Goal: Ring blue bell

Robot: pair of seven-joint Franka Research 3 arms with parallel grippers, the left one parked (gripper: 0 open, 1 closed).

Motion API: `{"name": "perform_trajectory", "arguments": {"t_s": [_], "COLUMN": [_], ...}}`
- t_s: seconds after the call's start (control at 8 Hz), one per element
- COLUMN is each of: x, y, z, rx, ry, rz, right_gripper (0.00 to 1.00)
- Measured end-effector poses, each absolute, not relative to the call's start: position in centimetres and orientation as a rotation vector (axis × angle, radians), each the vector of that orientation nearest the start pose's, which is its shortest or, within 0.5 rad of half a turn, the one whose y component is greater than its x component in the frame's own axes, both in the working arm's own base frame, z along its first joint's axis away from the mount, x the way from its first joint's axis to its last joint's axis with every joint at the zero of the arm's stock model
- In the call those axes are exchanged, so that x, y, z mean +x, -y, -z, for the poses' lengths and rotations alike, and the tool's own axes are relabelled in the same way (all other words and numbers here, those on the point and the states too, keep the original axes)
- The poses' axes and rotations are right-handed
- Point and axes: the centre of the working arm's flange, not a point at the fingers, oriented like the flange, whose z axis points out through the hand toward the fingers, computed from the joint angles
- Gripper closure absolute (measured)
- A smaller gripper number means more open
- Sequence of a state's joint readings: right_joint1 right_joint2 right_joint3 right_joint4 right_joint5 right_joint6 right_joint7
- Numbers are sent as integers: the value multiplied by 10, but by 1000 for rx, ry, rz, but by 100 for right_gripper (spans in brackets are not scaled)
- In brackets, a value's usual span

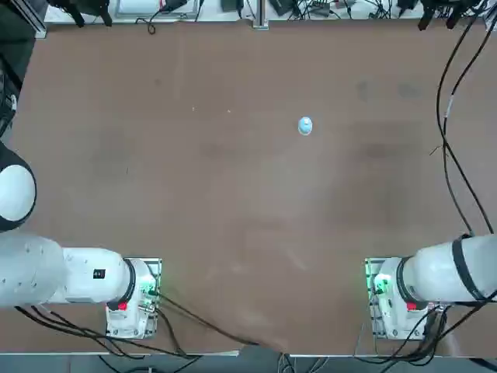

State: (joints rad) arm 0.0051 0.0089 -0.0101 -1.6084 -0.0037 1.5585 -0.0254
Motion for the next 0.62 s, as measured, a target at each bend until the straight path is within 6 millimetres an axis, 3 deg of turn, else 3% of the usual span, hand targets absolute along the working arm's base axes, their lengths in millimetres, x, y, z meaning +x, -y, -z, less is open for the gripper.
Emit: {"name": "perform_trajectory", "arguments": {"t_s": [0.62], "x": [554], "y": [3], "z": [-601], "rx": [-3143], "ry": [31], "rz": [-91], "right_gripper": [0]}}
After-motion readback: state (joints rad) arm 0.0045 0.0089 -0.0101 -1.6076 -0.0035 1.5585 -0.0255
